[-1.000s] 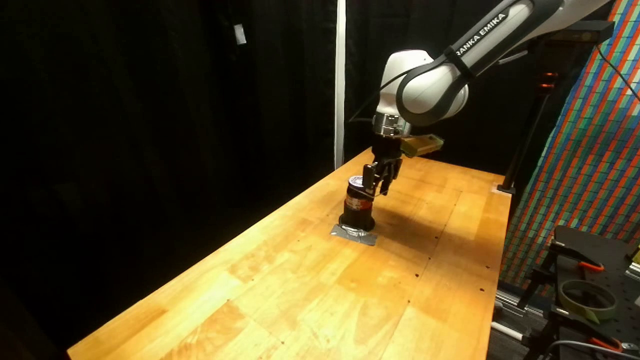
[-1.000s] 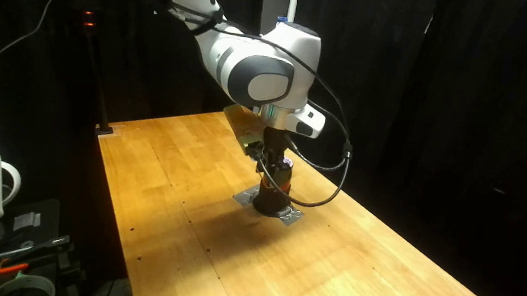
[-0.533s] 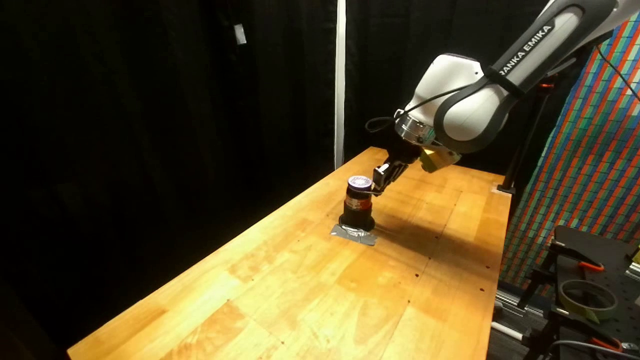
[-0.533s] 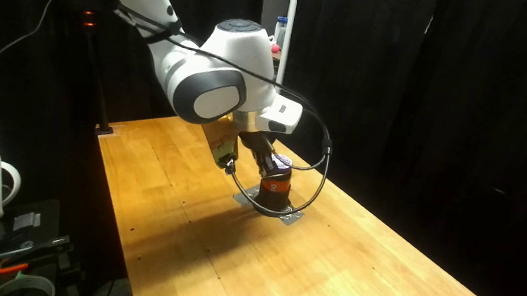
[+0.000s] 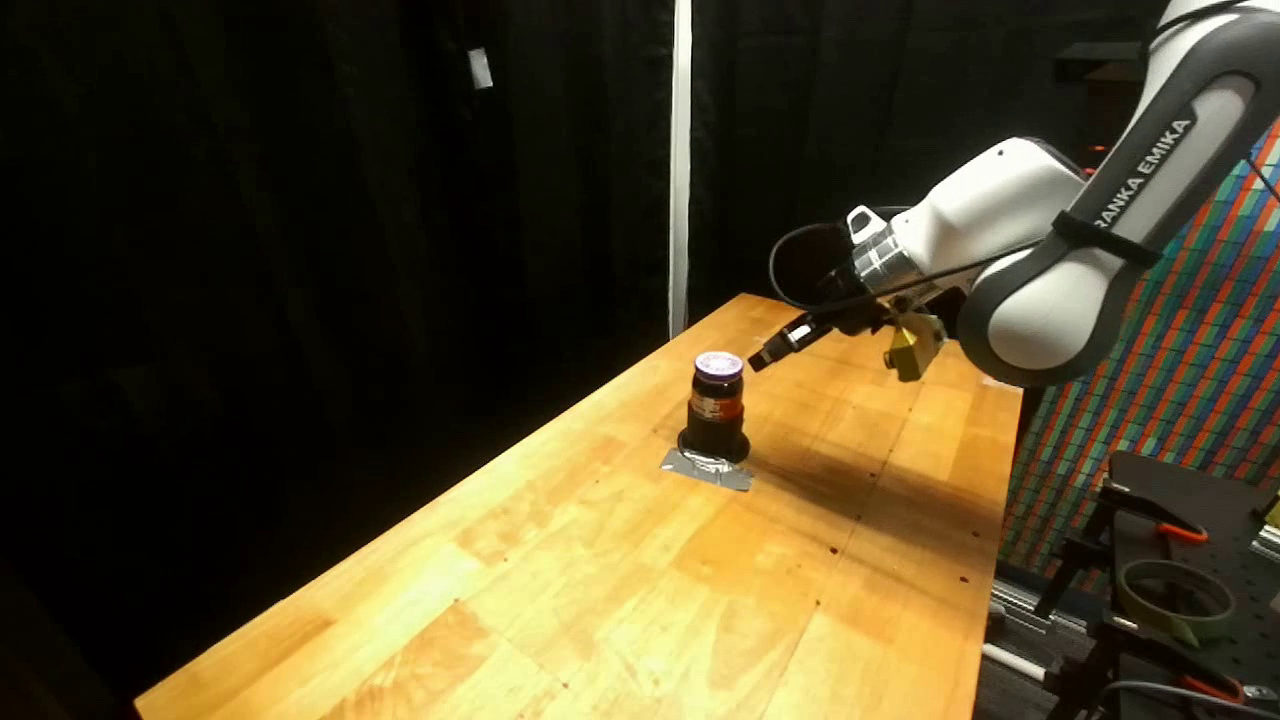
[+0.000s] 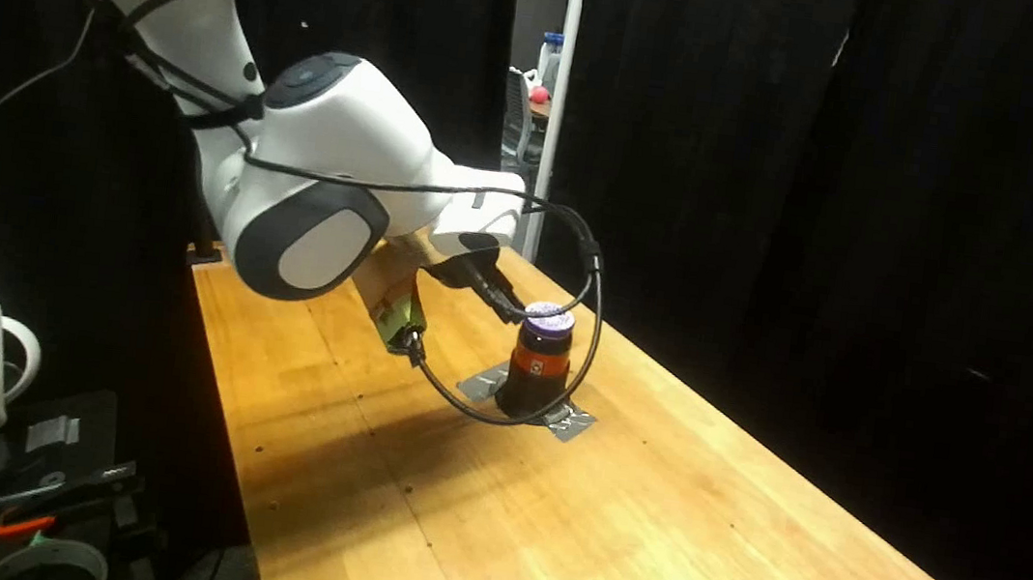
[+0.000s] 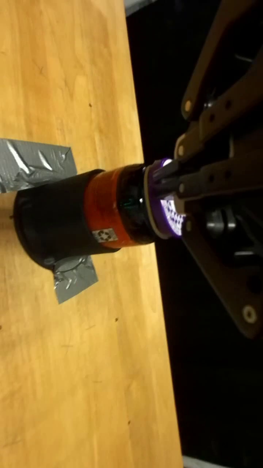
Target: Put the rubber band on the jar.
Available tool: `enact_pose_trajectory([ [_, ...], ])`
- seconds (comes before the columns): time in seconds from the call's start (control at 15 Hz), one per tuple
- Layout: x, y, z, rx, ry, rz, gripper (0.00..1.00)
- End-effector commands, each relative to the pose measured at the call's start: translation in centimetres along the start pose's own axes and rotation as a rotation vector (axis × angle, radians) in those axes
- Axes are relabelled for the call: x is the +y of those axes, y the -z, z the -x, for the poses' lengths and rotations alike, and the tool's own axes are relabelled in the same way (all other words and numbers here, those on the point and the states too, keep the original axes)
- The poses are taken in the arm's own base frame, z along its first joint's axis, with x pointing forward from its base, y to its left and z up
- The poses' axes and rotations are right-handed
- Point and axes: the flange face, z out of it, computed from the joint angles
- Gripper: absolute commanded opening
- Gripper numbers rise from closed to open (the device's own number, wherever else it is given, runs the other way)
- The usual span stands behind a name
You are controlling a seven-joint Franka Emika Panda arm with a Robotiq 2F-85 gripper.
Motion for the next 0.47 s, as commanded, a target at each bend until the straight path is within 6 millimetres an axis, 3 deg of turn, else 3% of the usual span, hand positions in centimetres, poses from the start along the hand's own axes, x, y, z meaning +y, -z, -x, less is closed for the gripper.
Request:
enact_pose_trajectory([
  [0.0, -1.0, 2.0, 1.6, 0.147, 0.068, -0.086, 0.07],
  [0.13, -1.3, 2.4, 2.1, 0.166, 0.087, -0.125, 0.08],
  [0.2, -1.5, 2.6, 2.5, 0.121, 0.089, -0.146, 0.32],
  [0.27, -1.4, 2.8, 2.8, 0.063, 0.106, -0.146, 0.32],
  [0.4, -1.2, 3.5, 3.7, -0.044, 0.143, -0.155, 0.46],
])
